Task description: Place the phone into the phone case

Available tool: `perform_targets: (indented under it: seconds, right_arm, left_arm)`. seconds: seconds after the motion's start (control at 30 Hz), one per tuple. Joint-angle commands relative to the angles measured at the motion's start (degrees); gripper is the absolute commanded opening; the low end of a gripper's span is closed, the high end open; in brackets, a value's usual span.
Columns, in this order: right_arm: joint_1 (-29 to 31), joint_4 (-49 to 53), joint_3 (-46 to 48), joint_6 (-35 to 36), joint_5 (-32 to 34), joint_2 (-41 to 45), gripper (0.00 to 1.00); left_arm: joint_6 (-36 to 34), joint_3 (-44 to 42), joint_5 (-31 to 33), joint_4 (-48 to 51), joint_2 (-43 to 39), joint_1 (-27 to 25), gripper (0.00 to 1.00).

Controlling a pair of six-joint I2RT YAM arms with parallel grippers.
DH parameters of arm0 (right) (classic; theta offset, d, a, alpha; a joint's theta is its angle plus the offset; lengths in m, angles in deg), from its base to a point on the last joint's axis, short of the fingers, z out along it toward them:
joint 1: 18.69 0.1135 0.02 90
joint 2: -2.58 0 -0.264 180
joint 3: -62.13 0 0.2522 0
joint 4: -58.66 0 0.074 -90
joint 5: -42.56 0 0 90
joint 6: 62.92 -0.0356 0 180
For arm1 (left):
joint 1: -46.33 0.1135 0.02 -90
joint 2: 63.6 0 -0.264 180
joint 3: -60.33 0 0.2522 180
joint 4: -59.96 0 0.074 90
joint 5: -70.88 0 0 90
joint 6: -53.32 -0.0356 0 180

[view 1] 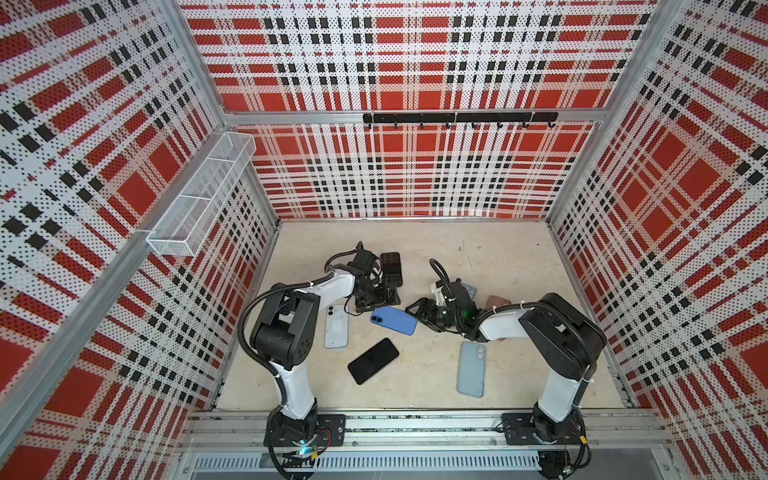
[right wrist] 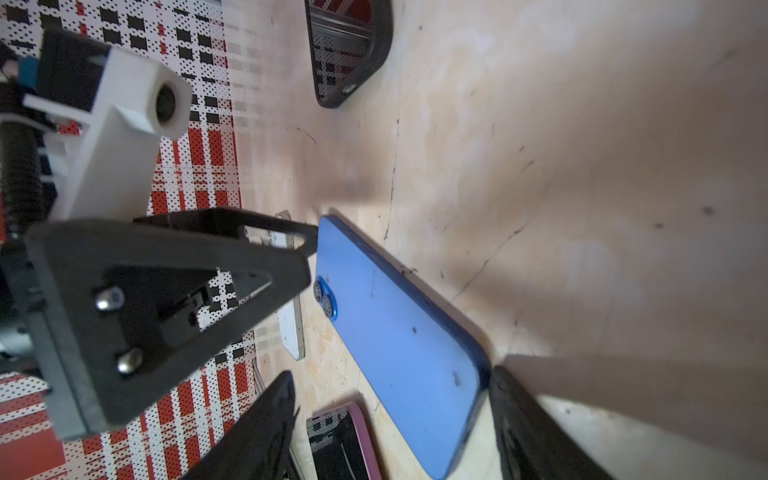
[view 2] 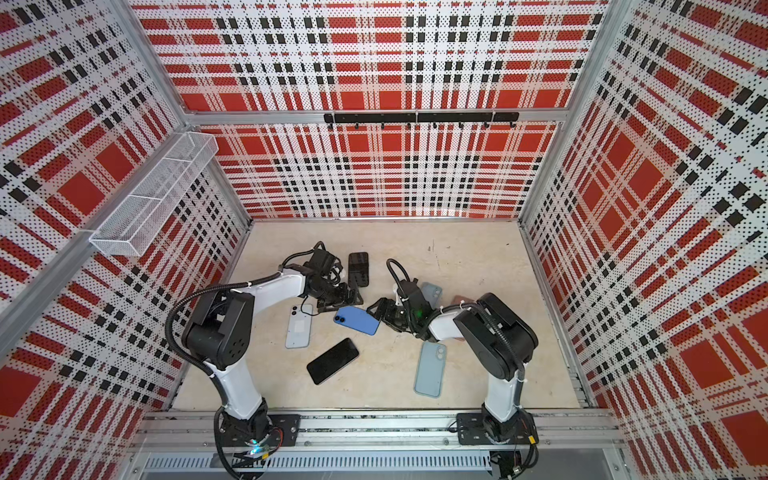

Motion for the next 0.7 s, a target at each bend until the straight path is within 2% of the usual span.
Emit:
perform_targets:
  seconds: [0.0, 0.2, 0.5, 0.67]
  right_arm:
    - [-0.78, -2.8, 1.73, -0.18, 0.05, -0.74, 0.75]
    - [-3.9, -0.36, 2.16, 2.46, -0.67, 1.46, 0.75]
    - [-4.28, 22.09, -0.41, 14.89, 5.52, 13.1, 0.76]
    - [-4.25, 27.42, -0.62, 17.57, 5.55, 15.76, 0.77]
  left_arm:
    - [4.53, -2.59, -4.13, -0.74, -2.52, -3.55, 1.0]
    - [10.11, -5.74, -7.11, -7.26, -5.71, -4.65, 1.0]
    - [12.64, -9.27, -7.6, -10.74, -11.64, -3.39, 1.0]
    - [13.04, -12.6, -7.98, -11.73, -14.19, -2.6, 1.0]
